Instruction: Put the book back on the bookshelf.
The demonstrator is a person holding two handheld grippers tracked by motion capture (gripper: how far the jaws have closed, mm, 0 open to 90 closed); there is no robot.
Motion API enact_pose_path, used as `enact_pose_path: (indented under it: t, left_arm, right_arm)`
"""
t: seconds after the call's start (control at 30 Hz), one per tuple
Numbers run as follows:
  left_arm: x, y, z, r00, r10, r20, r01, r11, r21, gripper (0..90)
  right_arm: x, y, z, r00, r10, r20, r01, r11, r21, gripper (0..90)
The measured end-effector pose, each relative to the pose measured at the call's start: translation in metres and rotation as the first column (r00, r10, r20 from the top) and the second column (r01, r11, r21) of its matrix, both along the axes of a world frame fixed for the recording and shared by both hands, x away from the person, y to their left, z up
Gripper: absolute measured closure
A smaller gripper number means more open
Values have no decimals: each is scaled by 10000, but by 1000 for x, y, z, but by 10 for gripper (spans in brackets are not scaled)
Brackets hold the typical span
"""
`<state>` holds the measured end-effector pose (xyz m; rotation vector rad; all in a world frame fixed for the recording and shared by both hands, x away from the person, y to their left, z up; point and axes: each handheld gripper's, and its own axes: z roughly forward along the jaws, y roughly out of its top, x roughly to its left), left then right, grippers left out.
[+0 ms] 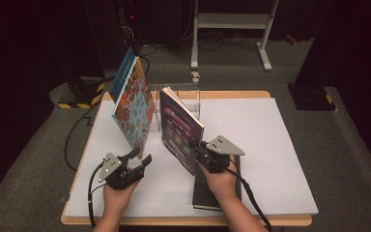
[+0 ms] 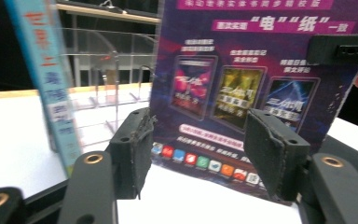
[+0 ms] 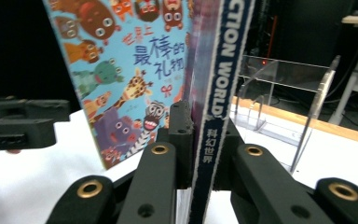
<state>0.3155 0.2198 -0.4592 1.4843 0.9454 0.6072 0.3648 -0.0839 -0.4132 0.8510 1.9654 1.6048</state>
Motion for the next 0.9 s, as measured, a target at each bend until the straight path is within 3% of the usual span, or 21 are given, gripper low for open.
enact_pose_path:
  t: [0.2,0.27,0.43,0.5,0.7,0.9]
  left_arm:
    - [-5,-17,15,9970,-752,164,757,9966,-335,303]
    - [-5,-24,21,9945,-1026,188,1035,9931,-546,275]
    - [-3,-47,41,9863,-1590,443,1614,9852,-569,242]
    - [-1,-55,48,9827,-1805,415,1836,9791,-872,224]
    - [8,-77,63,9775,-2063,430,2094,9736,-907,192]
    - [12,-88,68,9787,-2017,378,2041,9761,-749,163]
  right_arm:
    - [-15,-4,0,9993,363,-88,-362,9993,53,771]
    - [-18,-4,-1,9987,486,-146,-486,9988,9,786]
    - [-21,-3,-7,9975,621,-334,-614,9979,216,783]
    - [-21,-3,-9,9974,650,-316,-642,9976,264,786]
    - [-24,-3,-10,9960,802,-385,-790,9964,322,783]
    - [-28,-1,-12,9935,1043,-456,-1034,9944,218,737]
